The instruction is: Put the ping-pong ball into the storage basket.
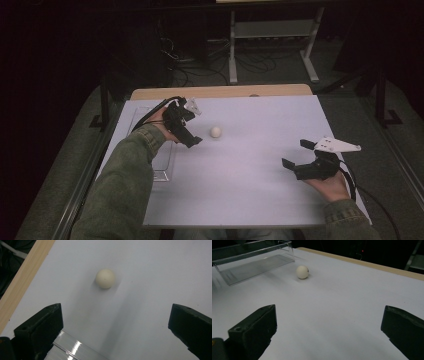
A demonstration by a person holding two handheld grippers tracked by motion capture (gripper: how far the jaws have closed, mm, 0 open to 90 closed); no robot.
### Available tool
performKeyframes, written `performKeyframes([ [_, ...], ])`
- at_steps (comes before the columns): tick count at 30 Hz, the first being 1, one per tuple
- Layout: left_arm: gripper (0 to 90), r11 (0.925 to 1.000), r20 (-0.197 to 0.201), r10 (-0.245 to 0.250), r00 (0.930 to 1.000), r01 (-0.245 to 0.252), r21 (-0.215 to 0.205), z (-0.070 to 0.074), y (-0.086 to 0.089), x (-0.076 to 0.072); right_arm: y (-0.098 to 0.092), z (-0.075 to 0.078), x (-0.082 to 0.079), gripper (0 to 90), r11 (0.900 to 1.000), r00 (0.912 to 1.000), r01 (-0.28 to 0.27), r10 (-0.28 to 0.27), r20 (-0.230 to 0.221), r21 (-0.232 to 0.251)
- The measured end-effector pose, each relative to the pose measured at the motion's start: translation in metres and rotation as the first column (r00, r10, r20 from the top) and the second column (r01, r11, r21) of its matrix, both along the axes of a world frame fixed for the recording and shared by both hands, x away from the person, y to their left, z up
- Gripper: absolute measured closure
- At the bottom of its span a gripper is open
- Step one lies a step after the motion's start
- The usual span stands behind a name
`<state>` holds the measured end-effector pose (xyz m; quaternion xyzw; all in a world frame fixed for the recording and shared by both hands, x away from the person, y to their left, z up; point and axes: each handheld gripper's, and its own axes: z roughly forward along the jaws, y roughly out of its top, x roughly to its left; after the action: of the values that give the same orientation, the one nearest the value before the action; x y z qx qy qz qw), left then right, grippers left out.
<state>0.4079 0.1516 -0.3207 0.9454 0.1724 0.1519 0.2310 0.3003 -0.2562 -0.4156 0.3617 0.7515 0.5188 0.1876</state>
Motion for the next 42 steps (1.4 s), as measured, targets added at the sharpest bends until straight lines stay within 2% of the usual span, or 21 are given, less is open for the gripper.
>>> performKeyframes([
  [7, 0.0, 0.9998, -0.010, -0.009, 0.9999, 0.010, 0.019, 0.001, -0.008, 0.009, 0.000, 0.000, 0.000, 0.0, 1.000, 1.0000, -0.002, 0.002, -0.003, -0.001],
  [20, 0.0, 0.9983, -0.030, -0.039, 0.9988, 0.041, 0.042, -0.005, -0.021, 0.014, 0.001, 0.001, -0.004, 0.0, 1.000, 1.0000, -0.008, 0.008, 0.001, 0.000],
  [22, 0.0, 0.9978, -0.030, -0.042, 0.9987, 0.044, 0.050, -0.005, -0.023, 0.017, 0.000, 0.001, -0.004, 0.0, 1.000, 1.0000, -0.007, 0.007, 0.004, 0.001],
  [26, 0.0, 0.9978, -0.034, -0.050, 0.9982, 0.051, 0.041, -0.006, -0.028, 0.019, -0.002, 0.001, -0.006, 0.0, 1.000, 1.0000, -0.004, 0.004, 0.005, 0.004],
  [34, 0.0, 0.9947, -0.043, -0.065, 0.9969, 0.068, 0.078, -0.008, -0.036, 0.026, -0.008, -0.001, -0.012, 0.0, 1.000, 1.0000, 0.009, -0.009, 0.003, 0.015],
  [37, 0.0, 0.9953, -0.040, -0.065, 0.9971, 0.068, 0.070, -0.006, -0.040, 0.029, -0.011, -0.001, -0.014, 0.0, 1.000, 0.9999, 0.016, -0.016, 0.003, 0.016],
  [42, 0.0, 0.9934, -0.047, -0.076, 0.9960, 0.080, 0.082, -0.005, -0.046, 0.031, -0.014, -0.001, -0.015, 0.0, 0.999, 0.9997, 0.024, -0.024, 0.004, 0.022],
])
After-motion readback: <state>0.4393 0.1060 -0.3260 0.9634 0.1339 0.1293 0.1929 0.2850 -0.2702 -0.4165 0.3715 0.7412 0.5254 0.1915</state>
